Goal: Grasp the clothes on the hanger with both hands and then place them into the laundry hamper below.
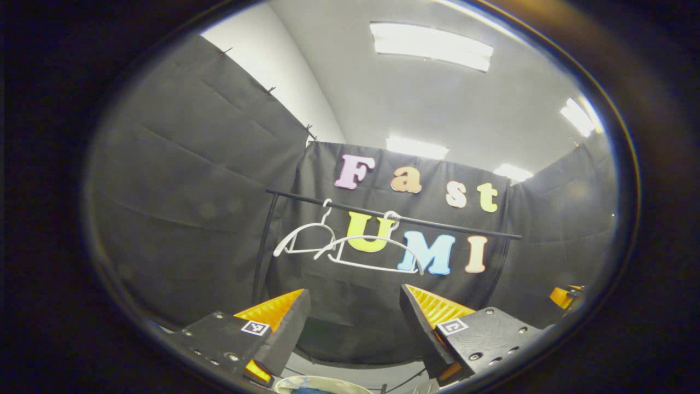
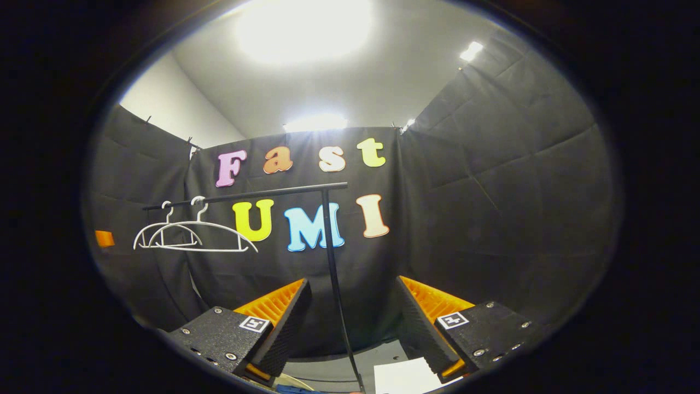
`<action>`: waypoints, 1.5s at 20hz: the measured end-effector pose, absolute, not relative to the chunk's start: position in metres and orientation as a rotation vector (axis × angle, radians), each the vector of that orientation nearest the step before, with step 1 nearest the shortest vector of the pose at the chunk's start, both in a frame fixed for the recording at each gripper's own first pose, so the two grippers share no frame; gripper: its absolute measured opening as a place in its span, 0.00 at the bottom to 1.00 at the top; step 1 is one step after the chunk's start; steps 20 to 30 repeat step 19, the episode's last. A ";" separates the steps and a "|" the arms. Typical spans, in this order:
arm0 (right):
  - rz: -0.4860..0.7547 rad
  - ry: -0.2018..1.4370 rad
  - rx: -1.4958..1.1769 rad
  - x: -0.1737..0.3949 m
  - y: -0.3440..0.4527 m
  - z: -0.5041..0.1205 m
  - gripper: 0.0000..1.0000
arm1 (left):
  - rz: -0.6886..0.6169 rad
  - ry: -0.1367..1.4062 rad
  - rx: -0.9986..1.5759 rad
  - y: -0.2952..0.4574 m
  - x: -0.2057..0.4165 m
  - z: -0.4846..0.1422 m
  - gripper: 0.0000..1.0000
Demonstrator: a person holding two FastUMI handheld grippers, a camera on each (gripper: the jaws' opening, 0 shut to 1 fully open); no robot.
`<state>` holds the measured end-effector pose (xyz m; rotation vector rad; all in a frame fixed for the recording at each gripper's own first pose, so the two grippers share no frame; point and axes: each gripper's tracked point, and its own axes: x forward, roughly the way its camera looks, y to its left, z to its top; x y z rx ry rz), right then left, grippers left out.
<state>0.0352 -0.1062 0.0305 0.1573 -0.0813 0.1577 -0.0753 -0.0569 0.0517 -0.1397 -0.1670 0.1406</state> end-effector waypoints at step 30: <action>0.044 -0.111 0.086 0.019 -0.059 0.046 0.95 | 0.094 -0.147 -0.119 0.000 0.004 0.019 0.99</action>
